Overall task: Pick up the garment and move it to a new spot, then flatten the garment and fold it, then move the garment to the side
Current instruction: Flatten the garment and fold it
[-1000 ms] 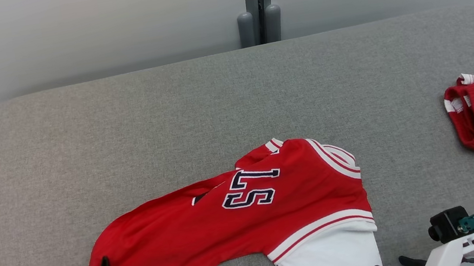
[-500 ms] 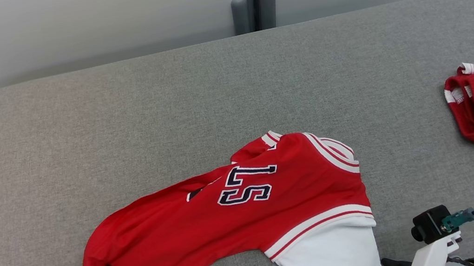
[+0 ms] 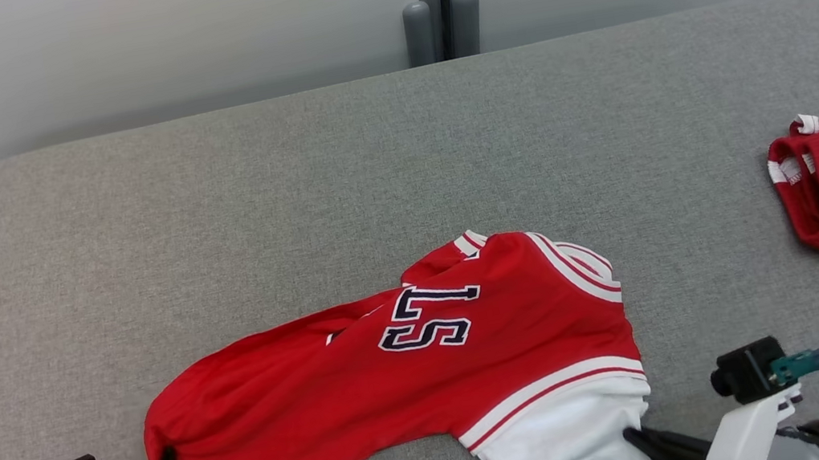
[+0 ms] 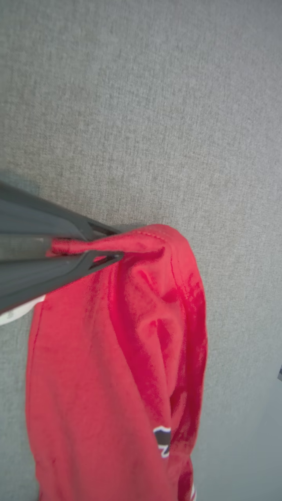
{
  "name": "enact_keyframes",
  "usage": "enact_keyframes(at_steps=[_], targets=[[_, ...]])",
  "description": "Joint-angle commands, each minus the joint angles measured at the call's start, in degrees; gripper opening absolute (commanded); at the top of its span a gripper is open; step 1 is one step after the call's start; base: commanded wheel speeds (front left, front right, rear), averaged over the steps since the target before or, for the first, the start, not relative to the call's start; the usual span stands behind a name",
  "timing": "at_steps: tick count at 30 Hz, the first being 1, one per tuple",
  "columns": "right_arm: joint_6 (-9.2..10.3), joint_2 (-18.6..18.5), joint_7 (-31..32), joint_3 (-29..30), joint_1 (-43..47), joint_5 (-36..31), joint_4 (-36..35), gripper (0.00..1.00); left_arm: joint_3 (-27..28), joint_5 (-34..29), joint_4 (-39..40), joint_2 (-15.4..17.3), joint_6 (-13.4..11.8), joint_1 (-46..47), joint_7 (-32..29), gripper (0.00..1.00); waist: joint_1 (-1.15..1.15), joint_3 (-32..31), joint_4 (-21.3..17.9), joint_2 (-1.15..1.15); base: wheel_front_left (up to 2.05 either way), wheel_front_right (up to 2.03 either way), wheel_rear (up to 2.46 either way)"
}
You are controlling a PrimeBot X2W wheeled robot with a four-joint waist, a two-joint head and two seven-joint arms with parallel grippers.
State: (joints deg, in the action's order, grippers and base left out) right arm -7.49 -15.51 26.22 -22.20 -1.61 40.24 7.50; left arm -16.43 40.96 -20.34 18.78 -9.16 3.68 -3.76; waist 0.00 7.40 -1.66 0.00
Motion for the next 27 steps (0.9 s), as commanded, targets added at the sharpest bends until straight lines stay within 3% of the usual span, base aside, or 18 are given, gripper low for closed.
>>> enact_keyframes(at_steps=[1, 9, 16, 21, 27], targets=[[-0.02, -0.4, -0.7, 0.3, -0.5, 0.6, -0.6, 0.0, 0.3, 0.1, 0.4, 0.3, -0.2, -0.2, 0.2, 0.0, 0.0, -0.2, 0.0, 0.0, 0.0, 0.0, 0.0], [-0.03, -2.8, -5.9, 2.3, -1.6, 5.3, -8.0, 0.0, 0.1, -1.3, 7.8, 2.0, -2.0, -1.5, -0.1, 0.0, 0.0, -0.7, 0.0, 0.0, 0.0, 0.0, 0.0], [-0.03, -3.8, -15.3, 3.4, -7.9, 6.8, -11.8, 0.0, 0.6, -3.9, 15.8, 4.5, -3.0, 3.2, -0.2, 0.0, 0.0, 2.3, -0.4, 0.0, 0.0, 0.0, 0.0], [-0.03, -5.2, -20.9, 2.0, -17.4, 9.9, -9.7, 0.0, -0.3, -5.4, 17.2, 7.0, -1.4, 11.4, -3.9, 0.0, 0.0, 6.4, -0.4, 0.0, 0.0, 0.0, 0.0], [-0.03, -8.6, -25.7, -1.3, -32.6, 13.6, -4.8, 0.0, -0.9, -6.0, 11.3, 6.9, 2.6, 27.3, -5.6, 0.0, 0.0, 12.2, 0.3, 0.0, 0.0, 0.0, 0.0]])
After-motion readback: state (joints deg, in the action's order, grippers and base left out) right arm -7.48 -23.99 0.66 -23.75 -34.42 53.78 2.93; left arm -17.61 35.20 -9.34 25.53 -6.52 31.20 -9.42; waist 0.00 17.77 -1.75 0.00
